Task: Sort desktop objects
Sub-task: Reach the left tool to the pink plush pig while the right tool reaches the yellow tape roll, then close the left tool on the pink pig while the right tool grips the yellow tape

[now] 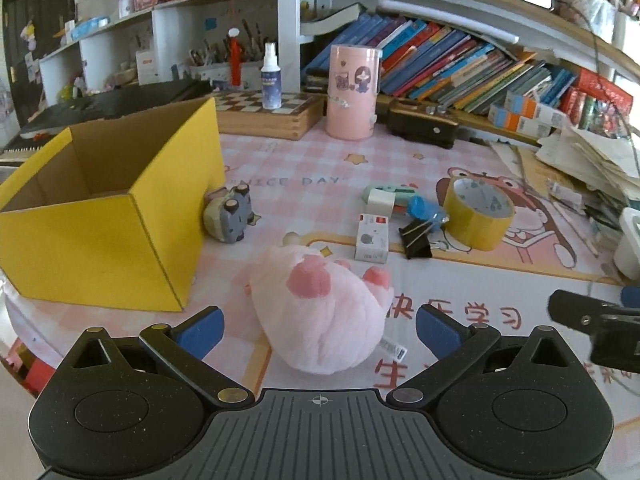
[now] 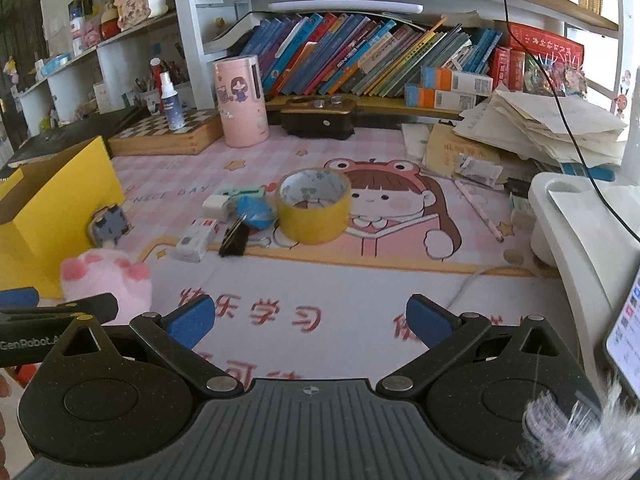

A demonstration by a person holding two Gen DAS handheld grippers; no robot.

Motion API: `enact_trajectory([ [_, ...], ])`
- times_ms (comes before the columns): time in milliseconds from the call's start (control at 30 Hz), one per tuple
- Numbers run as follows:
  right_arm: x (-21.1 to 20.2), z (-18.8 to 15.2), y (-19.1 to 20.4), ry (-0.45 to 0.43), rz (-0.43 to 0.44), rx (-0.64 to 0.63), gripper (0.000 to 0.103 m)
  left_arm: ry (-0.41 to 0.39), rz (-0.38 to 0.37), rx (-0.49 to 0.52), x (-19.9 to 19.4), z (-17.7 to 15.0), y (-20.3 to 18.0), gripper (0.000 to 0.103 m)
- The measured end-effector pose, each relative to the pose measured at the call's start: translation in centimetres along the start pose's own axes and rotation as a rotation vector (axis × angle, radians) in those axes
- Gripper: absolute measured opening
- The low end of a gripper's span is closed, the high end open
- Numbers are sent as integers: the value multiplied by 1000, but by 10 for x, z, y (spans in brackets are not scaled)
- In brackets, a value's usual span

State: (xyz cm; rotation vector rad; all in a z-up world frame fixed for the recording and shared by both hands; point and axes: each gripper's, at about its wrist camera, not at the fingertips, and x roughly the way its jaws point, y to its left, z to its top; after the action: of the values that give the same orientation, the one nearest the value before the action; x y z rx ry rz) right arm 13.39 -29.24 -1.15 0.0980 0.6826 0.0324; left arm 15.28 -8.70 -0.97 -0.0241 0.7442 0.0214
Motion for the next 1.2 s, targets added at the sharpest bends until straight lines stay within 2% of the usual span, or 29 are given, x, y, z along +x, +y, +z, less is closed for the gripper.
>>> enact_trajectory([
  [600,48,26,-37,41,41,15,103,133,106,-26,54,13,-22,102],
  [667,53,28,-39,48,47,16,103,139,117,-33,57,13,-22,99],
  [733,59,30,-42,58,53,23,103,152,138,-37,60,12,-22,88],
  [800,65,32,-44,70,59,32,103,166,149,-50,61,11,-20,81],
  [900,73,36,-47,83,67,39,103,140,127,-69,54,13,-19,75],
  [1200,104,51,-48,79,62,-40,103,31,119,-97,24,19,-13,74],
])
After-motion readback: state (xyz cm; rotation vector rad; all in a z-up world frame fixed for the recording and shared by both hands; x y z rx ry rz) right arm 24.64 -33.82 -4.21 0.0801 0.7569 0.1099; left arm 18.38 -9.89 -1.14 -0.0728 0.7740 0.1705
